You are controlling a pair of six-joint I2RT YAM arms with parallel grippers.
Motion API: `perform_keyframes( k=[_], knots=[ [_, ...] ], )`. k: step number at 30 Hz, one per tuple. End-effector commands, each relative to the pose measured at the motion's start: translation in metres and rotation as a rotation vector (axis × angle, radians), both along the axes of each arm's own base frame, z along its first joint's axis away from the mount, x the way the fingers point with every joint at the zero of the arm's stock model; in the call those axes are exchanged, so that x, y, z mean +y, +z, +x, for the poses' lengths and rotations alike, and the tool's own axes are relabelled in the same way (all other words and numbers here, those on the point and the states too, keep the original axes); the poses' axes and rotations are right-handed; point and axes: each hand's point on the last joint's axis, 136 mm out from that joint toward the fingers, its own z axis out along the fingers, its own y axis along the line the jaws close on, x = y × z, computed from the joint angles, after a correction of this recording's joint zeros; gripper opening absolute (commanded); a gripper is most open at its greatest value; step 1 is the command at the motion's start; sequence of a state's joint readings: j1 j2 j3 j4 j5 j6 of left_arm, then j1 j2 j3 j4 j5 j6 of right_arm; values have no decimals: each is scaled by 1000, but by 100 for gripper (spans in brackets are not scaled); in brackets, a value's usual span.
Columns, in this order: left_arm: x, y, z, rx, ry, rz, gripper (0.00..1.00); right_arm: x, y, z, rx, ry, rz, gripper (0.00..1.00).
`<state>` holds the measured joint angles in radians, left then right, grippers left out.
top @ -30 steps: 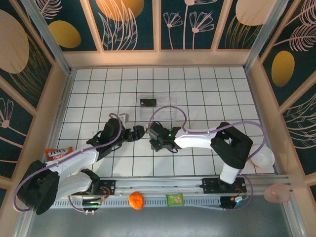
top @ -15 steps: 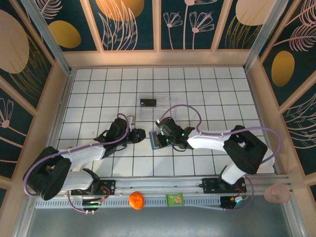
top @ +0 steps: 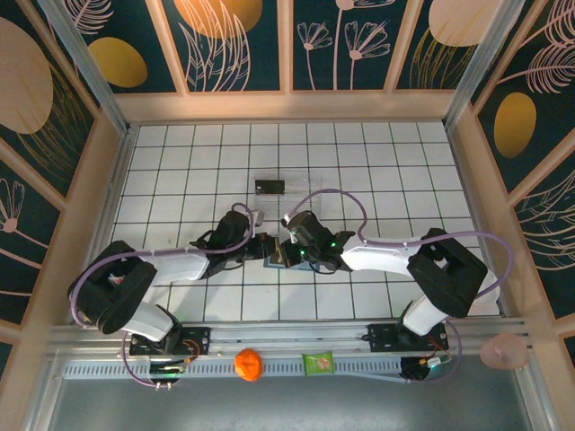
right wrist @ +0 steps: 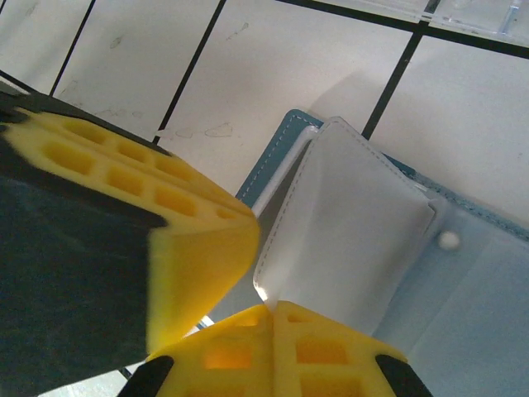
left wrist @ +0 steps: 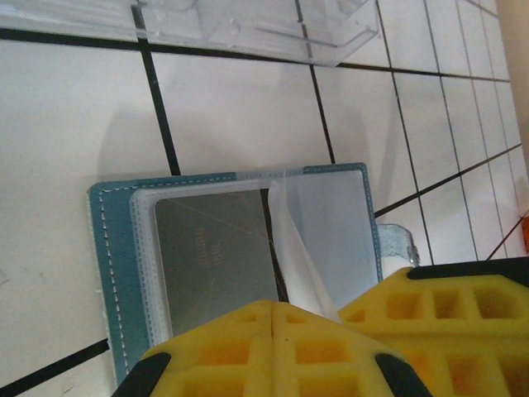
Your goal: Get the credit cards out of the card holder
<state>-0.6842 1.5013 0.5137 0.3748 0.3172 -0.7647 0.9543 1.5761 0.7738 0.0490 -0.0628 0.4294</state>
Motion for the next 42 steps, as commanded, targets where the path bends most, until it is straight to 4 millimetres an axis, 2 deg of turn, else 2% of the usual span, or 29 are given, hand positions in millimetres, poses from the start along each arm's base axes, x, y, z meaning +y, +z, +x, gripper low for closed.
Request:
perform_keyframes(
  k=[1,4,11,16,19,22,25,27,31,34,37,42],
  knots=[
    [-13,-4,-2,20,-45,-4,0,1,1,-1,14,-8,20,0],
    [-10,-19,-7,74,-44,30,0,0,-2,-1,19,-11,11,0],
    [0,-41,-17,145,-44,98,0,-8,-6,0,24,-50,-19,0],
    [2,-46,-23,162,-52,101,0,-33,-12,4,22,-165,-82,1],
    [0,-43,-22,152,-58,96,0,-49,-14,5,20,-233,-117,9],
    [-3,-40,-23,147,-68,90,0,-68,-17,6,16,-312,-165,27],
    [-7,-37,-24,144,-76,82,0,-79,-4,8,-20,-361,-151,37],
    [-9,-36,-25,140,-80,77,0,-75,12,10,-55,-339,-111,39],
    [-10,-34,-24,137,-80,72,0,-40,41,7,-60,-189,-2,31],
    [-11,-31,-24,132,-80,66,0,-15,47,4,-21,-103,47,26],
    [-9,-30,-24,127,-74,64,0,-11,31,7,70,-104,62,22],
    [-7,-29,-25,124,-68,59,0,-35,-7,9,164,-170,1,16]
  ],
)
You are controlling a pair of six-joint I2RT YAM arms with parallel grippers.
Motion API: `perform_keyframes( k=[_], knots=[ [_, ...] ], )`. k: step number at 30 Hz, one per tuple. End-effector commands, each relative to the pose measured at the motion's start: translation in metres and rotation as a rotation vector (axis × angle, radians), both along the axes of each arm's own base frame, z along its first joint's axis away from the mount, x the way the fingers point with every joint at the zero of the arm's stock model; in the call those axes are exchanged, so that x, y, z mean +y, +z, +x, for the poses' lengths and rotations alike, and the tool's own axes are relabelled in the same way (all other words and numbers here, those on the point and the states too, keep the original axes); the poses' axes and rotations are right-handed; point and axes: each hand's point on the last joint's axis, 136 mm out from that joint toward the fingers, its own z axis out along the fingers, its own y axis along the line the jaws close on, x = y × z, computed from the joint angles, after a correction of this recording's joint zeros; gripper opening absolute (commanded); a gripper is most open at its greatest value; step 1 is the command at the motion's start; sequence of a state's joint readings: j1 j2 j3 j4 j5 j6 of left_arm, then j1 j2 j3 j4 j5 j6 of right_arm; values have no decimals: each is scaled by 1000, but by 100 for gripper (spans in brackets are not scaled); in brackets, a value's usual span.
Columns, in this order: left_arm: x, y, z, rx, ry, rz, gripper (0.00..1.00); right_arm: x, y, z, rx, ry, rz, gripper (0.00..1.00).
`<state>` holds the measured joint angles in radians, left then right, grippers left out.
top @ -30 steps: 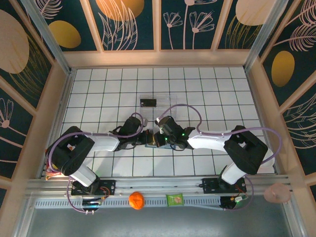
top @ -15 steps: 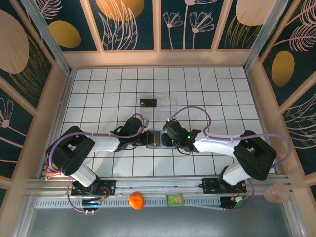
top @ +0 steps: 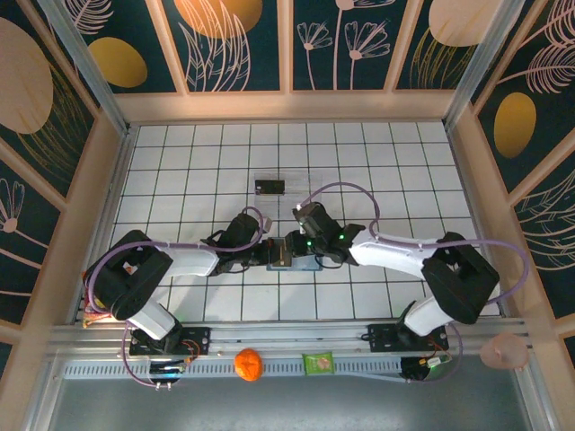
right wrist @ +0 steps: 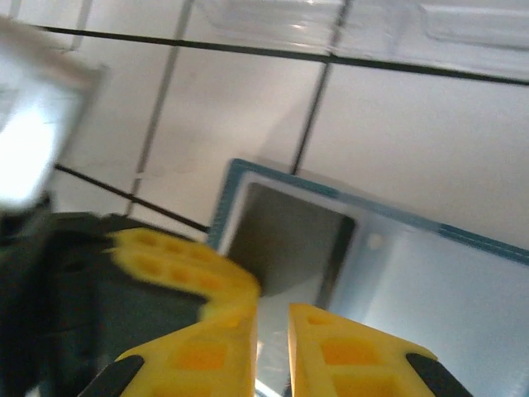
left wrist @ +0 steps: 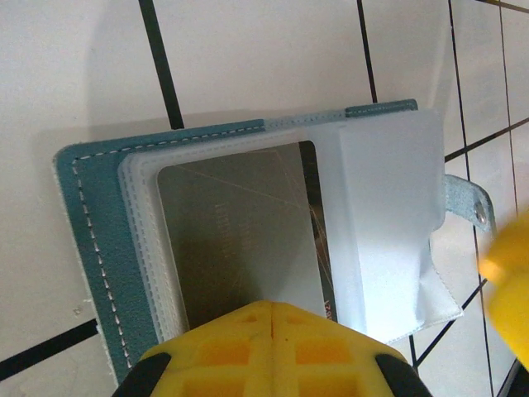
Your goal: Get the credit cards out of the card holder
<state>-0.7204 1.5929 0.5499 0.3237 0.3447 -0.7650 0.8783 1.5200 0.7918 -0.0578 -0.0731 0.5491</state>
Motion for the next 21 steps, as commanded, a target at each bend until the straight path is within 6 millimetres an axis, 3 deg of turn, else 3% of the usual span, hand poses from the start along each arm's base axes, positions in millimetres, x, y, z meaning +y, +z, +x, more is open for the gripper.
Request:
perform_keyframes(
  k=[1,7,10,18,21],
  knots=[
    [2,-2,-10,31,-13,4,0,-16,-24,-8,88,-25,-32,15],
    [1,-5,-11,41,-19,4,0,-59,-55,-17,137,-122,-136,13],
    [0,-5,-11,41,-21,2,0,-72,-58,-17,128,-169,-168,12],
    [1,0,-9,26,-17,2,0,-72,-7,10,-16,-243,-130,12],
    [0,16,-5,-23,-16,-19,0,-50,13,9,-37,-147,-41,15]
  ],
)
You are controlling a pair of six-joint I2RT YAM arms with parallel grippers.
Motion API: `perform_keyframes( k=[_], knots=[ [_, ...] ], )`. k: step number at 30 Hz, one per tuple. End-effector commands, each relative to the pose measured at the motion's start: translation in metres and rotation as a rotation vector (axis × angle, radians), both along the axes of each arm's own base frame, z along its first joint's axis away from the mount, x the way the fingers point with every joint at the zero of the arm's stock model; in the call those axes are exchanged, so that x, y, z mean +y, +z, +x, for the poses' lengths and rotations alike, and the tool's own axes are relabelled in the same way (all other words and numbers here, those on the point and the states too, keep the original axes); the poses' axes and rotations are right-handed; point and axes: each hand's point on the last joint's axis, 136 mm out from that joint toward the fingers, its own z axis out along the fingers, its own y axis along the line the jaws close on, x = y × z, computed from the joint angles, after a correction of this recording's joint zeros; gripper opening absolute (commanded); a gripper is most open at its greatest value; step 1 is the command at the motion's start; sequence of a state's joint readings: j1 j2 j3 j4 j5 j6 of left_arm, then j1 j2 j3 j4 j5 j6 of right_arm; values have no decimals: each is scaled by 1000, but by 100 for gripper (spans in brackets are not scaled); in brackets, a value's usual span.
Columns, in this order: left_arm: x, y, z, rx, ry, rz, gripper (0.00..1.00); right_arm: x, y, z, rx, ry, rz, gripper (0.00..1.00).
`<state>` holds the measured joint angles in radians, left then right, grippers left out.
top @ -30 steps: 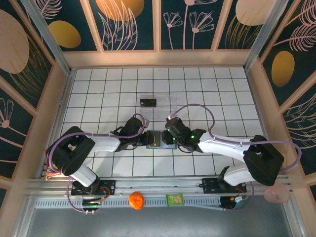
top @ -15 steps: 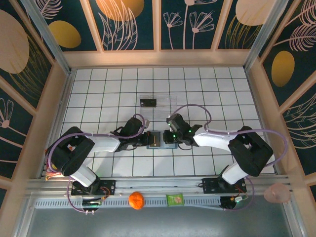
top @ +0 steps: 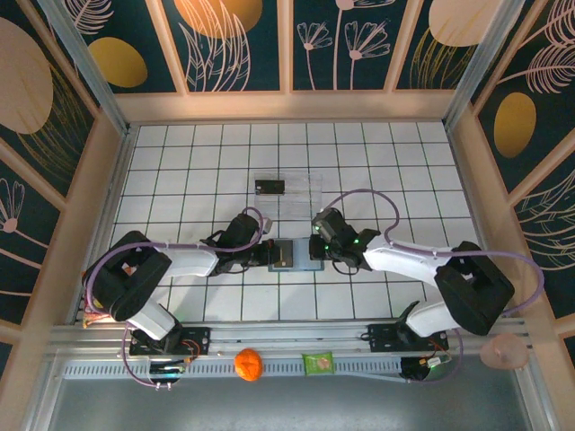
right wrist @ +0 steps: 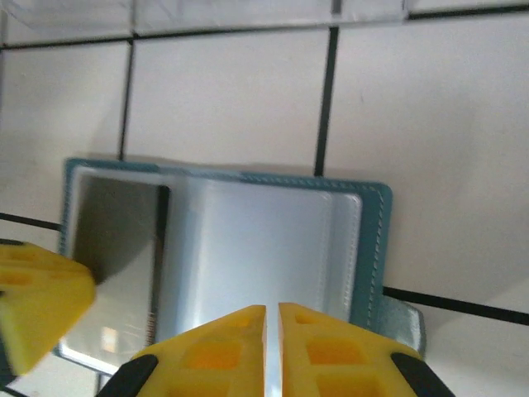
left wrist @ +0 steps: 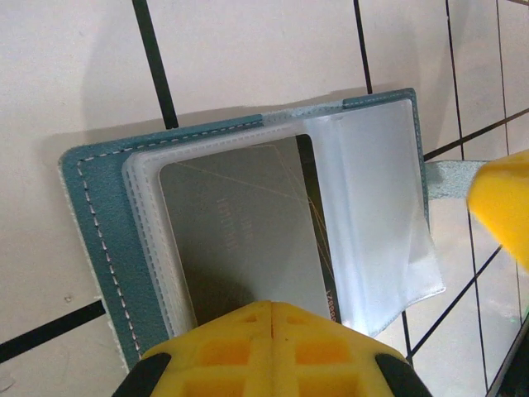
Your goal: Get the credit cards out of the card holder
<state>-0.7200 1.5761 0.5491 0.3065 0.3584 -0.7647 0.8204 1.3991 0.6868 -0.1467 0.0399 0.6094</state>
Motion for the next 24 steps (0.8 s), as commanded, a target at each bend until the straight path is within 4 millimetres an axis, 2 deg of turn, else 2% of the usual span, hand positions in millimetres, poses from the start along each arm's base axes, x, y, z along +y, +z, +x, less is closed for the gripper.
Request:
perform_keyframes(
  k=[1,2,4,7,13,18,24],
  knots=[
    [0,22,1,-60,-3,-26,0,20,29,3,-38,71,89,18],
    [0,30,3,-85,2,-34,1,29,31,0,-20,104,123,21],
    [1,39,6,-118,10,-38,10,48,31,-8,43,171,195,23],
    [7,30,7,-112,16,9,9,61,19,-17,140,198,246,24],
    [17,3,7,-93,25,101,5,63,-1,-17,209,174,248,24],
    [23,-10,8,-76,34,153,1,58,-16,-14,238,133,235,24],
    [26,-19,4,-53,28,173,0,52,-22,-8,241,98,231,24]
  ],
)
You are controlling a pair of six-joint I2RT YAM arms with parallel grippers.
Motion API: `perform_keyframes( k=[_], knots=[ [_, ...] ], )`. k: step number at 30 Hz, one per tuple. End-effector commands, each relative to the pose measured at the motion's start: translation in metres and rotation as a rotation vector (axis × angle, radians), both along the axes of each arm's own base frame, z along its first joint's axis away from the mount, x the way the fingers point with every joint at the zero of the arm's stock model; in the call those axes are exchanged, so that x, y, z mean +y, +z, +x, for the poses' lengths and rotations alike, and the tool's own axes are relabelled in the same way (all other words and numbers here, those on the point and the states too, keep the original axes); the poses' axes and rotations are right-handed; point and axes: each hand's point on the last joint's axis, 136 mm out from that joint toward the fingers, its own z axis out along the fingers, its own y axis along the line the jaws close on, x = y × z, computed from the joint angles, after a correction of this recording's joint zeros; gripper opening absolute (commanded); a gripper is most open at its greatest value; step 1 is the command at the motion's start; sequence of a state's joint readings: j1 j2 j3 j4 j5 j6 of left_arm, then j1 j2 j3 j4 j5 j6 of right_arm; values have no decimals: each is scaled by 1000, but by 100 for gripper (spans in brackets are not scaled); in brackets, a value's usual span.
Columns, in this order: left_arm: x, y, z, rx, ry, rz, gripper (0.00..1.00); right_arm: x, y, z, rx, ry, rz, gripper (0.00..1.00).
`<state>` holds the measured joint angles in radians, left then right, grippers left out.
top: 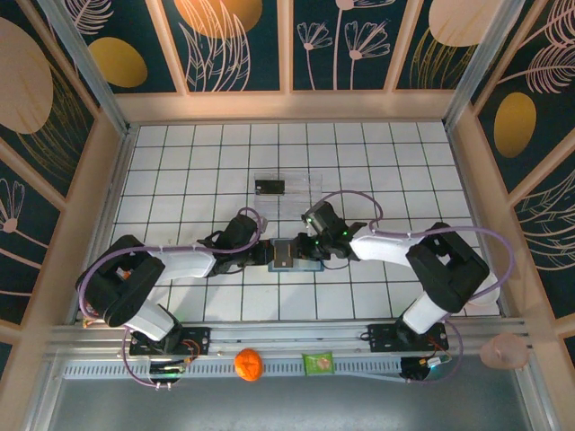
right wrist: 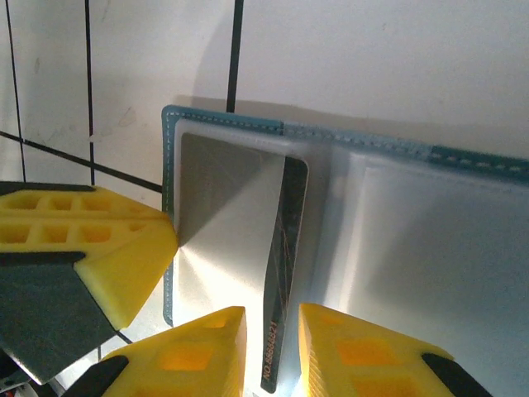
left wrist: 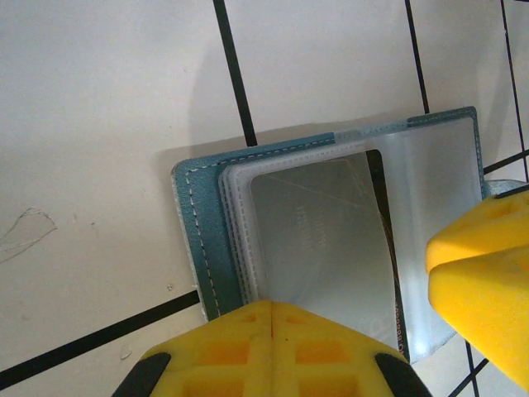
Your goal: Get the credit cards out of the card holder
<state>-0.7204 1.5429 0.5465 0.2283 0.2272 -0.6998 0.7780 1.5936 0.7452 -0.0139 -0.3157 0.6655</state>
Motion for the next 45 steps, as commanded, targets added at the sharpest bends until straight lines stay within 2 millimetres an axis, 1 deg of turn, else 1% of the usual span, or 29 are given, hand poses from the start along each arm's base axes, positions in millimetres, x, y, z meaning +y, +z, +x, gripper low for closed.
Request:
perform_keyframes(
  k=[1,6,8,18,21,25,39,42,44,45],
  knots=[
    [5,-13,-5,22,-12,54,0,-1,-3,6,9,-29,14,24],
    [7,-20,-11,53,-15,58,0,1,-6,10,13,-29,23,23],
    [7,-22,-12,61,-16,56,0,1,-9,10,24,-28,24,21],
    [3,-20,-19,88,-29,21,0,7,-12,9,40,-10,53,20],
    [3,-20,-19,91,-32,17,0,8,-14,9,46,-9,58,14],
    [4,-20,-19,90,-24,22,0,2,-13,11,36,-30,47,0],
    [3,-20,-21,95,-26,8,0,-34,-14,9,4,-118,-31,0],
    [3,-21,-21,96,-27,7,0,-35,-9,11,-15,-119,-28,0],
    [3,-21,-21,97,-28,8,0,-29,-6,11,-22,-94,-11,0],
    [2,-22,-21,100,-29,9,0,-27,-5,11,-25,-83,-5,2]
  ],
)
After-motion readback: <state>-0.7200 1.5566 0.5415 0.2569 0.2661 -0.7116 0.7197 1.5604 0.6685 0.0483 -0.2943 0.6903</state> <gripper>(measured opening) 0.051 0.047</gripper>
